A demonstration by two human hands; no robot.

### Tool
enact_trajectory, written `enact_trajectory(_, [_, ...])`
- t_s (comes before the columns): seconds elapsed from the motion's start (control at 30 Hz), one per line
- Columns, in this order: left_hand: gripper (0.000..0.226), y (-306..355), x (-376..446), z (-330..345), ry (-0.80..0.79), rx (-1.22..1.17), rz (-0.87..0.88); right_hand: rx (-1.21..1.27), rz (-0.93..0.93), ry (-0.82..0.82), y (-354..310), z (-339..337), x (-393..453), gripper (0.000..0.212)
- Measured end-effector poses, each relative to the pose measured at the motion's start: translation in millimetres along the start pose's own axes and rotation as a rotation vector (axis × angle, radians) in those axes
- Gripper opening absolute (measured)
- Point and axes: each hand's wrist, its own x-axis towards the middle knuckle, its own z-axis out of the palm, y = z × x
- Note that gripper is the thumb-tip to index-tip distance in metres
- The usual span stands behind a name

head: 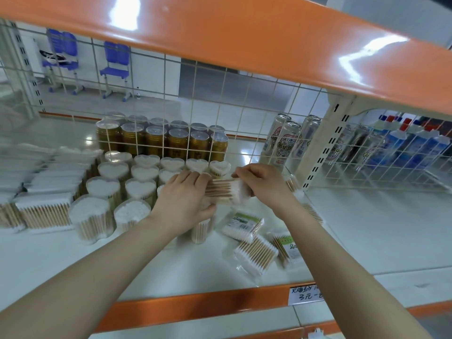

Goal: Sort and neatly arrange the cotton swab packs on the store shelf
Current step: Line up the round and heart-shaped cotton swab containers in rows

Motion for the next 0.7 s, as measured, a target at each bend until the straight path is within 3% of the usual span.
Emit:
enact_trajectory(0.3, [0.052, 0.3, 7.9, -1.1, -0.152, -0.243, -0.233, 0.110, -0.063, -0.018, 10.0, -0.5, 0.0, 0.014])
enact_trajectory(0.53, [0.042, -0.6, 9.4, -3.2, -0.219, -0.417, -0.305, 0.160, -0.046, -0.127, 14.0, -6.0, 2.3, 0.033])
enact_trajectory(0.7, [0.047, -2.2, 6.8, -2.0, -0.208, -0.487, -0.332, 0.101, -0.045, -0.050, 11.7, -1.3, 5.9, 0.034])
